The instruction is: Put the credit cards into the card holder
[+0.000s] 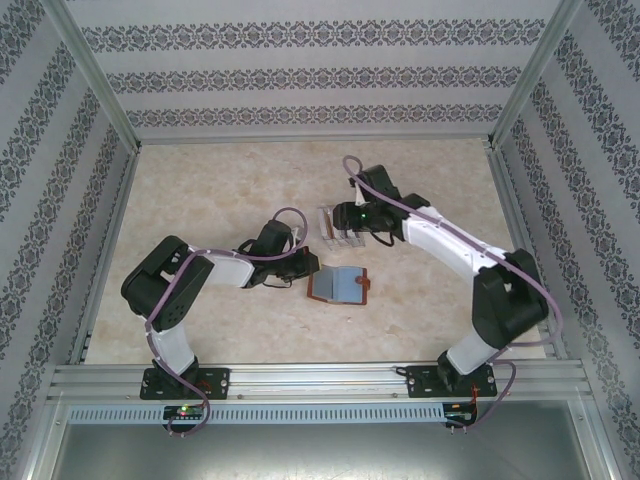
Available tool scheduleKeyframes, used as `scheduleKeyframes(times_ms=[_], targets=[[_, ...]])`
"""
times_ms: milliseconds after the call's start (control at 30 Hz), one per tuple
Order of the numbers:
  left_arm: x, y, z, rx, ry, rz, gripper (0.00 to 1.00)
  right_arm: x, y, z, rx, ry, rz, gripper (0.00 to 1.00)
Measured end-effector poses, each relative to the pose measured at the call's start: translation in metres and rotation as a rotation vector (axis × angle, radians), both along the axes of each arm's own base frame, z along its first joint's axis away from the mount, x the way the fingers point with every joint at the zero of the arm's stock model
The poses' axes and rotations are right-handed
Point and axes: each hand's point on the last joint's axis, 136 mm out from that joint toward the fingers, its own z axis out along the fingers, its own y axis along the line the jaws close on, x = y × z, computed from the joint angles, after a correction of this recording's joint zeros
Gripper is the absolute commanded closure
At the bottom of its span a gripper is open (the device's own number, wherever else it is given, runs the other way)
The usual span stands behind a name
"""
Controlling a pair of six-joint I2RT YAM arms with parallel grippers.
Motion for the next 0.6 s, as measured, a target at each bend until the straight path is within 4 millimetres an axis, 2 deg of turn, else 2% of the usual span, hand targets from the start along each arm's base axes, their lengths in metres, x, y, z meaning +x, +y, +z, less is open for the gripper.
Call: scheduleKeyframes(times_ms=[267,467,600], targets=[[-0.001,0.006,-0.005,0.015,-0.002,0.022,0.99,0.021,0.045,-0.024,-0.182,0.02,0.025,0.36],[-0.002,0.011,0.0,0.015,-0.017,0.043,0.99,0.036,0.039,-0.062,-0.307,0.057,-0.013,0.37],[-0.001,0.014,0.001,0.026,-0.024,0.057,0.98,0.04,0.032,-0.054,-0.351,0.028,-0.042,0.39]])
